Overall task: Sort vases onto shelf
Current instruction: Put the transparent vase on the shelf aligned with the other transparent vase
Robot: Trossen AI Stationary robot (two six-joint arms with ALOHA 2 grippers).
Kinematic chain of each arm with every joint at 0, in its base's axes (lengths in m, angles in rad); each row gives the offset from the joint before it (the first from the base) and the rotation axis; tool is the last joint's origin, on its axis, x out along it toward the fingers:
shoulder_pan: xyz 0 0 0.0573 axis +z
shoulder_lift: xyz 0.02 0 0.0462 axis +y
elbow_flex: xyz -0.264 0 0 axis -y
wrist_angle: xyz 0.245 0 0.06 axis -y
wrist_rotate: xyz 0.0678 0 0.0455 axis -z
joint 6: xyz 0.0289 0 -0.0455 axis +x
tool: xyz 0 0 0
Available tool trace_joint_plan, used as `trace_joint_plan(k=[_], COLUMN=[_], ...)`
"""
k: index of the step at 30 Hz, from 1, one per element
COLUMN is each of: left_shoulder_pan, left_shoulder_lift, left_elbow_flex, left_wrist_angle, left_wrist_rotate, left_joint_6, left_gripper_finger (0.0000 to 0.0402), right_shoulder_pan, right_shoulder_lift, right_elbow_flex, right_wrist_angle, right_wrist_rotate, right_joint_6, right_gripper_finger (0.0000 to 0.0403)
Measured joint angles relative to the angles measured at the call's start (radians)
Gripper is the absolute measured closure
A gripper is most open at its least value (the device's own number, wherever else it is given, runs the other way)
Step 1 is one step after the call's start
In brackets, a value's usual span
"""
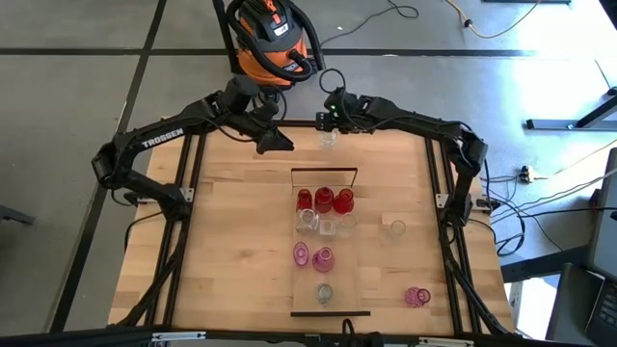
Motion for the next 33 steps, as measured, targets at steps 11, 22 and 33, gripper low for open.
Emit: trace_joint_plan(k=[11,22,33], left_shoulder_pan=[-0.027,-0.047,-0.052], left_shoulder_lift=[0.0,0.0,0.0], left_elbow_flex=[0.0,0.0,0.0], left_wrist_angle=[0.0,0.0,-0.022], left_wrist_rotate=[-0.001,0.001,0.055], left_joint_6=[0.02,0.044,0.044], left_gripper_finger=[0.0259,0.0259,0.0259], right_shoulder_pan=[-0.001,-0.001,-0.001], right_shoulder_lift=[0.029,0.051,0.097], right_elbow_flex=[0.001,0.0,0.003], right_wrist_angle=[0.013,0.014,0.063], right_wrist_rotate=[0.036,0.024,-0.01], right_joint_6=[0.05,0.08,0.203], right_gripper_finger=[0.0228,0.0279,0.0279])
